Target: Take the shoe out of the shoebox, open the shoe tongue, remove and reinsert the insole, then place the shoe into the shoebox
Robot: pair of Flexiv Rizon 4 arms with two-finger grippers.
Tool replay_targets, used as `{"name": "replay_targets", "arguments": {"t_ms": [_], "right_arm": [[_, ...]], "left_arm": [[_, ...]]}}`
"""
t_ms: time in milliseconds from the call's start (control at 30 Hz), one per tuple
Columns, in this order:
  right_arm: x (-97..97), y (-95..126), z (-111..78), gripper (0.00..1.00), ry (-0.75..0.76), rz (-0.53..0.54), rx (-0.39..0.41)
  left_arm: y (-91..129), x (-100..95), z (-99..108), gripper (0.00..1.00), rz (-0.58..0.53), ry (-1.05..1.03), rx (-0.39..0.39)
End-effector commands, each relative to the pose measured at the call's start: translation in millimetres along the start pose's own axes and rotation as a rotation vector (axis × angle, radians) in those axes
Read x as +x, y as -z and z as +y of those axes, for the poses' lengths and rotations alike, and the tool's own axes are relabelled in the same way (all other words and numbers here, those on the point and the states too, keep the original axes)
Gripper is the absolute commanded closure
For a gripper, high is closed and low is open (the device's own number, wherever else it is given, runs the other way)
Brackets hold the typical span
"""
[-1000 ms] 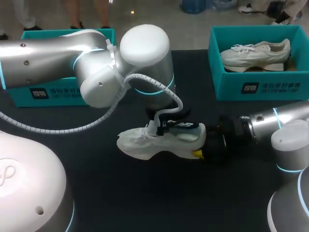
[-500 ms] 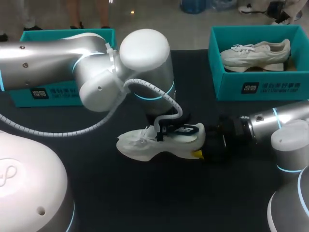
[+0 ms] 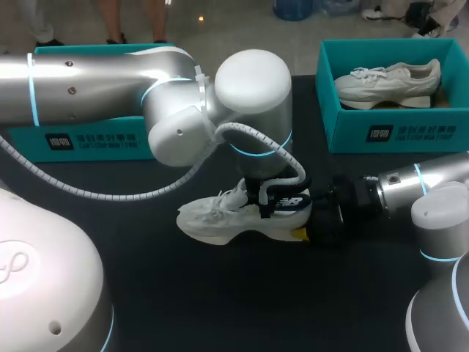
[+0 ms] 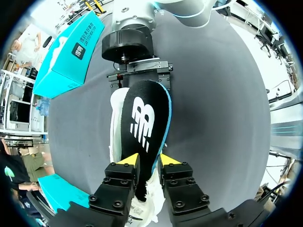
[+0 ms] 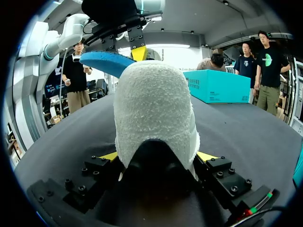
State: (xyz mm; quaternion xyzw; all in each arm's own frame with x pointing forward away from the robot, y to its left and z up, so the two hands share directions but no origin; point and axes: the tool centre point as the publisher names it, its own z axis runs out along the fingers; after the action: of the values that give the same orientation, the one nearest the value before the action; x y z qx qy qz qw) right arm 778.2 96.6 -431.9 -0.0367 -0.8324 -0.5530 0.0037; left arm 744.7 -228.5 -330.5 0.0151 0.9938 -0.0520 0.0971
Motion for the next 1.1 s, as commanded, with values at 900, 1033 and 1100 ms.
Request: {"name": "replay_targets", "arguments": {"t_ms": [900,1033,1100], "right_arm": [[0.2,-2.1,-3.0,1.00,0.000,-0.002,0.001],[0.2,-2.1,-3.0,1.00,0.000,-0.002,0.001],[0.2,-2.1,-3.0,1.00,0.000,-0.002,0.001]], "left_arm": [[-2.1,11.5,-5.6,0.58,-0.179,0.060,0.088],[-7.9,7.2,-11.5,0.59,-0.199,0.064,0.090],[-10.5,5.4,-13.4,0.58,-0.215,0.064,0.091]]}}
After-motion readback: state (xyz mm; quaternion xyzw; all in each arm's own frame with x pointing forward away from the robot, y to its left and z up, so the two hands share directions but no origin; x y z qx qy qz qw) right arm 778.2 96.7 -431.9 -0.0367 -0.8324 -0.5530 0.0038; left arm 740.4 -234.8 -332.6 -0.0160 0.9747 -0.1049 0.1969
